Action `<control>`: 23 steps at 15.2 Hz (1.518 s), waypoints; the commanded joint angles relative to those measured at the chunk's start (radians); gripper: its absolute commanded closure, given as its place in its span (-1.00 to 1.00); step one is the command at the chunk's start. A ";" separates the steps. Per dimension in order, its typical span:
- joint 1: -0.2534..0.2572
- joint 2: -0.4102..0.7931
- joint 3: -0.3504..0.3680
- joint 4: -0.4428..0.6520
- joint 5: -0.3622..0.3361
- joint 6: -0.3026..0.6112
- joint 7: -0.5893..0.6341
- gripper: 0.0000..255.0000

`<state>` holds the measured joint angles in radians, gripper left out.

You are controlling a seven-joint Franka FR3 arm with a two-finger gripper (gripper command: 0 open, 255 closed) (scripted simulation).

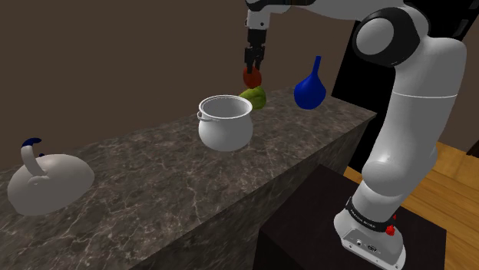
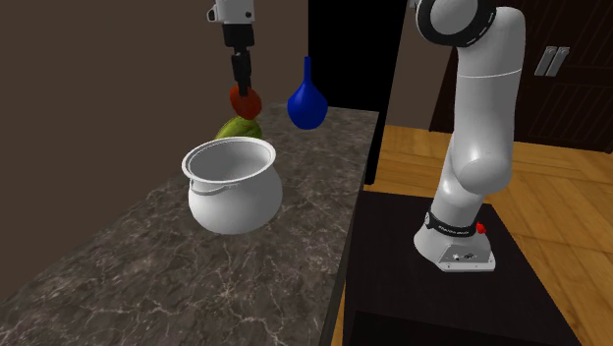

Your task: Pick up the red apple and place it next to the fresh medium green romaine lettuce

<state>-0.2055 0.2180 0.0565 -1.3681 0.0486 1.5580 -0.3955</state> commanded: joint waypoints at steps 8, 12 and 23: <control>-0.005 -0.016 -0.003 -0.141 0.002 0.124 -0.015 1.00; -0.005 -0.020 -0.003 -0.199 0.002 0.179 -0.018 1.00; -0.004 -0.009 -0.003 -0.333 0.004 0.323 -0.025 1.00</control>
<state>-0.2093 0.2065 0.0539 -1.6915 0.0519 1.8692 -0.4190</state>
